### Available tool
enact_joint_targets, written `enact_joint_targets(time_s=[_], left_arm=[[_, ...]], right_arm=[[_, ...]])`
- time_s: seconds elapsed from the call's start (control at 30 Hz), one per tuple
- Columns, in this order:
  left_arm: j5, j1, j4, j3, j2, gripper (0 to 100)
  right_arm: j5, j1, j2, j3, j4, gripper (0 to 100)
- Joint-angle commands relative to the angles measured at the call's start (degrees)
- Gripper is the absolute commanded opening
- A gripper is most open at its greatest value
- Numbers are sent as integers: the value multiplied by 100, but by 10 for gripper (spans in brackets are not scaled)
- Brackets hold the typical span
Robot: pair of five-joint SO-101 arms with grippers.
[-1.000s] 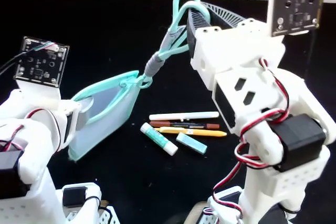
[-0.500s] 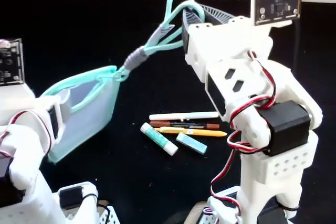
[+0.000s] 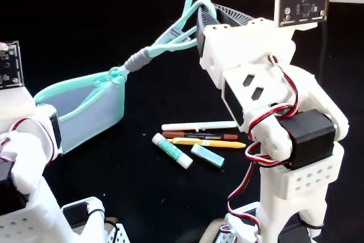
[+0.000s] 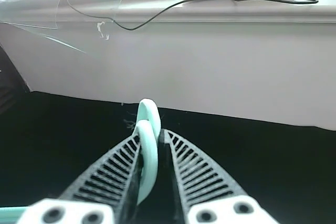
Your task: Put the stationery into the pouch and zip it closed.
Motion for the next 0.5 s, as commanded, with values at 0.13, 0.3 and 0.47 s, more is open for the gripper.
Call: enact_joint_targets(time_s=[0.13, 0.3, 0.47], left_arm=[[9, 1147, -9, 514, 13, 6], [-563, 1376, -308, 1042, 13, 6], [-862, 1385, -677, 1270, 13, 6]], right_arm=[[-53, 787, -4, 919, -127, 9], [-44, 1226, -4, 2316, -136, 113], [-26, 1244, -4, 3521, -418, 226]])
